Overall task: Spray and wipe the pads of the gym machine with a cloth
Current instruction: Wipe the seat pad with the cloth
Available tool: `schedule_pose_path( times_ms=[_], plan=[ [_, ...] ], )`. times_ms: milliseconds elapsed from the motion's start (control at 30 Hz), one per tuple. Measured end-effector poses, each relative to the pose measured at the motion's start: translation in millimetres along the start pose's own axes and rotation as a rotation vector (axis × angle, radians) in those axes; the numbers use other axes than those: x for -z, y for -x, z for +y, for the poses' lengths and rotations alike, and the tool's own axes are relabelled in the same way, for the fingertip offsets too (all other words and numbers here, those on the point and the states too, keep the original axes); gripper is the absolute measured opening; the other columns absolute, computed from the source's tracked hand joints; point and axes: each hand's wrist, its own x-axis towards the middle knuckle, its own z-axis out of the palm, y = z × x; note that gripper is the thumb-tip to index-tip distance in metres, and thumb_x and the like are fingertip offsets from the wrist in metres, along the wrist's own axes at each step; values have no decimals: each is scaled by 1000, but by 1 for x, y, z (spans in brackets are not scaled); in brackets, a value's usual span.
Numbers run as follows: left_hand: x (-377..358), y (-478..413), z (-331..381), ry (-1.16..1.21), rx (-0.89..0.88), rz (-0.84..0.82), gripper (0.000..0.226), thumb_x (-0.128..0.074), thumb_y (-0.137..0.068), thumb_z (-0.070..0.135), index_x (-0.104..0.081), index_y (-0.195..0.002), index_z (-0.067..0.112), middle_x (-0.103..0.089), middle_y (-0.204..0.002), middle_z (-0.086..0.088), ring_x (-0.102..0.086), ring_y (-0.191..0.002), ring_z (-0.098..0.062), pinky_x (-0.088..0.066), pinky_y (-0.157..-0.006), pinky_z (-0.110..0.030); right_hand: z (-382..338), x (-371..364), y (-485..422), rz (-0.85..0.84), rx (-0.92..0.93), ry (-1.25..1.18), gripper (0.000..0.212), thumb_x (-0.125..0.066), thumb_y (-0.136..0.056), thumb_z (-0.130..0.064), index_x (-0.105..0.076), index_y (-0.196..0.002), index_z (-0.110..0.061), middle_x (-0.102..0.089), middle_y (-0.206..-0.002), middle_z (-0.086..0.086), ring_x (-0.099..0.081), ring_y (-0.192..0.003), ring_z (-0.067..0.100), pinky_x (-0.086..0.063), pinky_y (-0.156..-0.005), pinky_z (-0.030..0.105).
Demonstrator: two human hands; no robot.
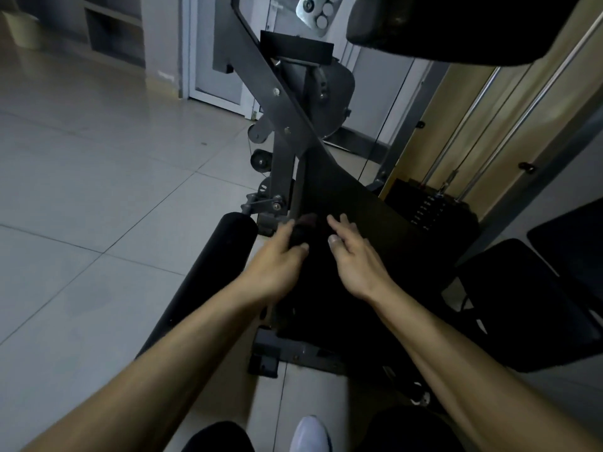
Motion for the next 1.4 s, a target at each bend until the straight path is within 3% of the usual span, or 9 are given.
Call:
schedule_pose_path(
  times_ms=[200, 400, 600, 733, 867, 967, 1067, 1200, 1400],
  plan=[
    [5, -63, 18, -142, 148, 23, 29, -53, -100, 16, -59, -128, 21, -69, -118, -13, -67, -109, -29, -52, -102, -50, -13, 1, -31, 33, -87, -34, 48, -33, -112, -32, -33, -160, -32, -16, -172, 1, -10, -159, 22, -12, -128, 51],
    [-12, 57, 10, -79, 21, 185, 32, -49, -105, 19, -60, -133, 31, -71, -109, 10, -68, -103, -7, -55, -96, -38, -8, -1, -24, 41, -65, -1, 49, -31, -112, -34, -30, -161, -32, -16, -172, 2, -10, -159, 22, -6, -128, 50],
    [-41, 82, 2, -125, -32, 474, 38, -46, -103, 33, -55, -141, 31, -66, -130, 6, -61, -123, -14, -51, -104, -44, -1, -5, -28, 72, -14, -4, 50, -31, -111, -36, -31, -160, -31, -18, -171, 4, -12, -159, 23, -8, -128, 51],
    [-41, 39, 13, -145, 100, 656, 19, -48, -104, 20, -65, -111, 17, -70, -97, 2, -66, -90, -16, -46, -65, -28, 6, 2, -23, 203, 22, -361, 38, -48, -107, -24, -58, -143, -24, -54, -150, 2, -48, -139, 20, -36, -118, 36],
    [-78, 62, 3, 21, 93, 906, 27, -43, -107, 31, -56, -131, 27, -66, -125, -2, -63, -111, -16, -51, -98, -44, 4, 12, -9, 210, 7, -575, 32, -51, -102, -14, -66, -129, -21, -64, -132, 0, -58, -117, 11, -45, -98, 25],
    [-140, 86, -10, 150, 55, 1063, 63, -42, -106, 33, -13, -161, 42, -30, -165, 6, -31, -151, -12, -25, -126, -43, 1, 10, -6, 200, 32, -568, 32, -51, -98, -18, -68, -124, -24, -65, -130, 1, -60, -120, 18, -49, -105, 36],
    [-182, 76, -11, 140, 21, 1126, 70, -40, -108, 30, 3, -160, 47, -13, -170, 13, -16, -154, -4, -17, -128, -41, 2, 12, -5, 220, 25, -679, 34, -50, -97, -16, -69, -125, -22, -65, -126, 0, -61, -116, 17, -50, -99, 31],
    [-159, 61, -1, 228, -21, 1197, 57, -40, -110, 33, -13, -160, 34, -42, -134, 27, -41, -117, 22, -29, -104, -10, 20, 20, -3, 202, 71, -880, 35, -50, -99, -9, -67, -129, -16, -66, -124, 0, -62, -114, 15, -50, -91, 21],
    [-187, 61, -8, 200, 35, 1229, 55, -37, -110, 32, -14, -160, 38, -44, -152, 5, -44, -135, -11, -34, -113, -34, 49, 26, 26, -32, 268, -648, 46, -52, -105, -12, -51, -150, -16, -53, -153, 1, -47, -142, 16, -37, -117, 28]
  ],
)
